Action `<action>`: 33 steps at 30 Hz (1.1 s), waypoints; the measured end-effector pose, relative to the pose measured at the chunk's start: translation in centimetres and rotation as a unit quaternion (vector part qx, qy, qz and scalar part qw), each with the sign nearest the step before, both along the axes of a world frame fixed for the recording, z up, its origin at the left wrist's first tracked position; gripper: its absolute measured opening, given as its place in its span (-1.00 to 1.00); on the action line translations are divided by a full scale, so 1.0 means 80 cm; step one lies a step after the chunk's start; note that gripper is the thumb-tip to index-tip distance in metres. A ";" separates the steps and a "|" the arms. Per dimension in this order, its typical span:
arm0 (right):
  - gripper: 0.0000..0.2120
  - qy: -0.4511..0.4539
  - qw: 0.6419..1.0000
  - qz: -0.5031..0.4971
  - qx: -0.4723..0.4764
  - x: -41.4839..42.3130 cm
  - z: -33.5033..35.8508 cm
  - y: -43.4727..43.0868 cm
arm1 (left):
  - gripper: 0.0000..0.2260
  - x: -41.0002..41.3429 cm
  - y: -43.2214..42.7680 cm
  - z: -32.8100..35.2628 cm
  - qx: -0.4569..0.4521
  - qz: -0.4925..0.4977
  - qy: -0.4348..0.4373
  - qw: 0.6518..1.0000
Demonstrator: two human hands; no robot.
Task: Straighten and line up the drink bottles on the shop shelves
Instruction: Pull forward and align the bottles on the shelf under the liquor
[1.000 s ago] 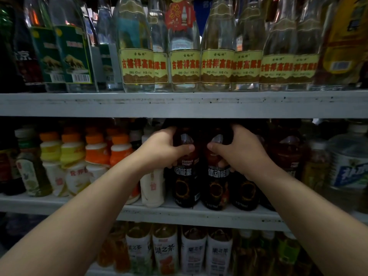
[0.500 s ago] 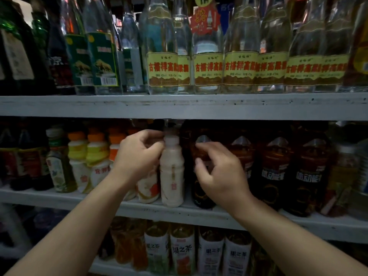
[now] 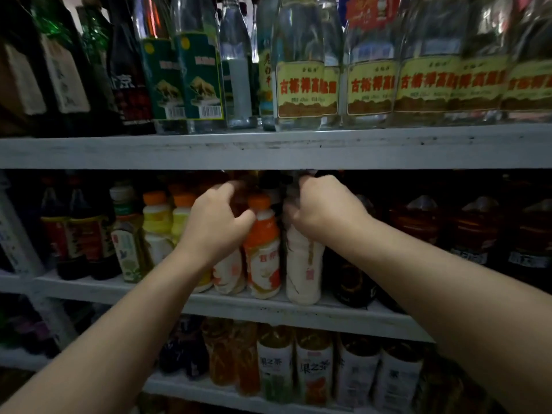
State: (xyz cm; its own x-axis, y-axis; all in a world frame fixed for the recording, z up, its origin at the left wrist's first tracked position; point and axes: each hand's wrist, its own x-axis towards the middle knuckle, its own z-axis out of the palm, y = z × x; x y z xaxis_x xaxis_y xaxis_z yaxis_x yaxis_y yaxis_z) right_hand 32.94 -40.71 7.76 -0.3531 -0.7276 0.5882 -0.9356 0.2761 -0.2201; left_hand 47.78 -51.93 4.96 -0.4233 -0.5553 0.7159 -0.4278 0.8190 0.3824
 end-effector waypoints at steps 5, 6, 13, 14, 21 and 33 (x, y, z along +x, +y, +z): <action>-0.83 0.011 0.984 -0.042 0.173 -0.012 0.018 -0.031 | -0.60 -0.022 -0.006 0.005 0.007 -0.006 -0.054 0.999; -0.85 0.014 0.983 -0.039 0.177 -0.014 0.018 -0.033 | -0.63 -0.024 -0.006 0.005 0.014 -0.002 -0.051 0.999; -0.73 0.023 0.989 0.038 0.139 -0.013 0.010 -0.010 | -0.53 -0.028 0.008 0.006 0.005 0.050 -0.066 0.997; -0.76 0.024 0.989 0.046 0.140 -0.012 0.011 -0.006 | -0.51 -0.030 0.009 0.007 0.005 0.057 -0.072 0.996; -0.93 0.077 0.987 0.072 0.123 -0.007 0.019 0.015 | -0.47 -0.042 0.020 0.008 -0.022 0.148 -0.117 0.982; -0.89 0.044 0.993 0.016 0.105 0.014 0.026 0.010 | -0.65 -0.040 0.000 0.027 0.060 -0.002 -0.165 0.985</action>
State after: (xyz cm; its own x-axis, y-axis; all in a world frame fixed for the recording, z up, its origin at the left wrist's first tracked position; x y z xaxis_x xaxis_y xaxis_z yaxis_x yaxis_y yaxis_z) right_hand 34.08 -39.90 9.85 -0.2825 -0.8477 0.4491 -0.9574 0.2781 -0.0774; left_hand 44.55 -51.96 7.10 -0.6242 -0.6249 0.4689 -0.5409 0.7788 0.3177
